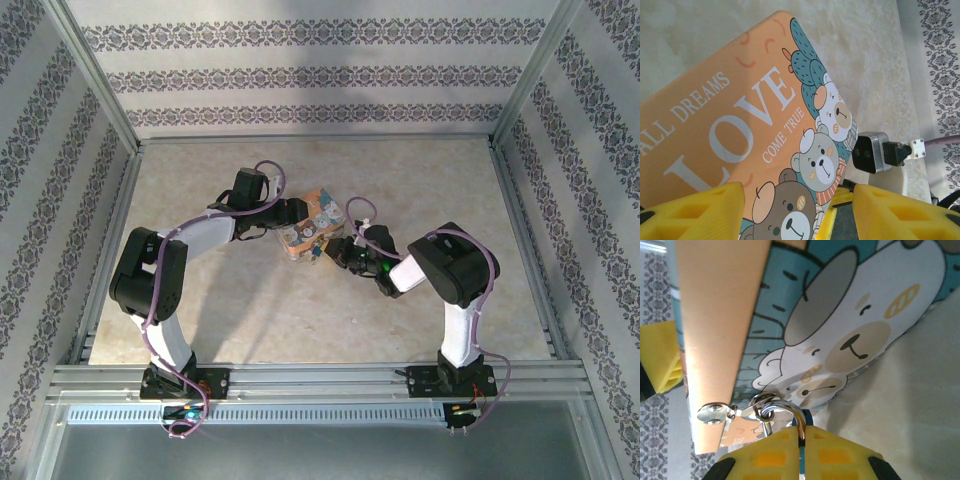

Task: Unlock the padlock with the key

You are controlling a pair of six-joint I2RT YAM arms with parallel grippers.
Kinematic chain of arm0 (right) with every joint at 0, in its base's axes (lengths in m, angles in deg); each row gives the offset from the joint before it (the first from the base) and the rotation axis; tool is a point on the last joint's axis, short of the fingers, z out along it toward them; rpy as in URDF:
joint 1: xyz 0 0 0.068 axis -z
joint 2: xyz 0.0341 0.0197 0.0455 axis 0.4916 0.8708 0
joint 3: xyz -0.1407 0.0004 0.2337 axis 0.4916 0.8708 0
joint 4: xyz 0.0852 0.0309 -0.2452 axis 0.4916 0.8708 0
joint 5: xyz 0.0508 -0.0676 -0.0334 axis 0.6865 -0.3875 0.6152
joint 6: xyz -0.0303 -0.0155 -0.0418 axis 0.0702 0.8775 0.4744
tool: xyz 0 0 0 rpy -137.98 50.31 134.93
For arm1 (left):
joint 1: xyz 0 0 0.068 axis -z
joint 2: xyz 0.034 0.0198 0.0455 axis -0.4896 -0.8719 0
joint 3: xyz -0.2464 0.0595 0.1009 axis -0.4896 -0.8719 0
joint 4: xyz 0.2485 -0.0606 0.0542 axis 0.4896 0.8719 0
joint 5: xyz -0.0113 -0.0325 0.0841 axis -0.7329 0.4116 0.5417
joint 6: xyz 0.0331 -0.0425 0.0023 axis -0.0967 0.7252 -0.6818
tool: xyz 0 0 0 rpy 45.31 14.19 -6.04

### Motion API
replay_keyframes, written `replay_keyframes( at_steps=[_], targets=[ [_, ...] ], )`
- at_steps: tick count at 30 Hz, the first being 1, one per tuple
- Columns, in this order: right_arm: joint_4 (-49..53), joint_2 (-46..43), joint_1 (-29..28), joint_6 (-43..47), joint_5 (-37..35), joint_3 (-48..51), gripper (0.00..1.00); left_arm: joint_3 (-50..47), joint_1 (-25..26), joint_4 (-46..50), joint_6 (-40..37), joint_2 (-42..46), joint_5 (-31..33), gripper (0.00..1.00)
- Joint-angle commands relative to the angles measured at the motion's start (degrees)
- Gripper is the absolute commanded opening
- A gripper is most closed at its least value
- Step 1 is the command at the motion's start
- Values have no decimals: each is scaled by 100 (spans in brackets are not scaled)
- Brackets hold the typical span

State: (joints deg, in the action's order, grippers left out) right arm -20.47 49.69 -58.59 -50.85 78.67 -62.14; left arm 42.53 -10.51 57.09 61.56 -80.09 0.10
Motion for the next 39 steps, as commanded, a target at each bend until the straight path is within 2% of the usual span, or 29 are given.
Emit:
replay_keyframes(
  at_steps=[1, 14, 25, 34, 36, 39],
  targets=[
    [-378, -147, -74, -364, -544, 65, 8, -303, 70, 773, 3, -128, 151, 59],
    [-688, -245, -109, -995, -1197, 106, 7, -385, 69, 746, 3, -141, 178, 60],
    [-437, -412, -74, -1217, -1777, 322, 7, -383, 64, 744, -5, -129, 178, 61],
    [19, -475, -127, -925, -1495, 302, 7, -383, 66, 720, 3, -118, 173, 61],
    [40, -538, -131, -841, -1518, 419, 10, -381, 69, 729, 3, -115, 179, 61],
    [107, -753, -103, -398, -1534, 551, 20, -377, 64, 736, -5, -93, 193, 61]
  ],
)
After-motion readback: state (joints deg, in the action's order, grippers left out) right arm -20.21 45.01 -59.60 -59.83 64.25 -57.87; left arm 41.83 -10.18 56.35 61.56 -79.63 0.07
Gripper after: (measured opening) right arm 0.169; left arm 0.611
